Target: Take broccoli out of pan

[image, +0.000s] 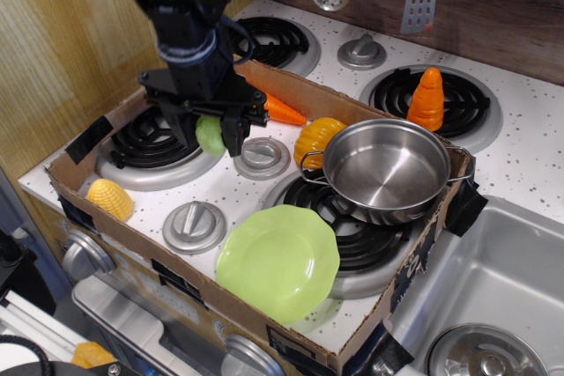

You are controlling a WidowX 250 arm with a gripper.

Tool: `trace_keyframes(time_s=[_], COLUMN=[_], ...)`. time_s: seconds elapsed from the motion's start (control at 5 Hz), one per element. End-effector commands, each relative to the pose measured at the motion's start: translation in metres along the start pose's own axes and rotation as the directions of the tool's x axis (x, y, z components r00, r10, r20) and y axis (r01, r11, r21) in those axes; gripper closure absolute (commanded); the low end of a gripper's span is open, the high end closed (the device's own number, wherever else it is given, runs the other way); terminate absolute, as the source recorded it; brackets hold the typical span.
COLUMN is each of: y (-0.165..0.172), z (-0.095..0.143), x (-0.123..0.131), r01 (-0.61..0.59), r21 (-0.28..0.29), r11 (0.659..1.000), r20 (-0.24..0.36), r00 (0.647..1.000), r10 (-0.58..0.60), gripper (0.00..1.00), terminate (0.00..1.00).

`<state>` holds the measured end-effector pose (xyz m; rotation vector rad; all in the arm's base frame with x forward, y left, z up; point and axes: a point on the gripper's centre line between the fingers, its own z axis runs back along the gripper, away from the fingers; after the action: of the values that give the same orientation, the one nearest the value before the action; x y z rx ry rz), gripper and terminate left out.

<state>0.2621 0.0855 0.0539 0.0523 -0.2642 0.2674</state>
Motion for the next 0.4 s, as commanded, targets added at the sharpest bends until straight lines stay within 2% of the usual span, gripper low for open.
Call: trace_keyframes(time_s=[0.0, 0.2], y=[0.0024, 0.0017], z=[-0.0286, -0.0373], x=[-0.0153, -0.0162], r01=[-0.031, -0.03], r21=[-0.056, -0.07], r11=[0.998, 0.997], r20=[0.023, 0.026], r00=[0.999, 0.999], r10=[0.032, 0.032], gripper=[1.0, 1.0], terminate=[0.0, 0.0])
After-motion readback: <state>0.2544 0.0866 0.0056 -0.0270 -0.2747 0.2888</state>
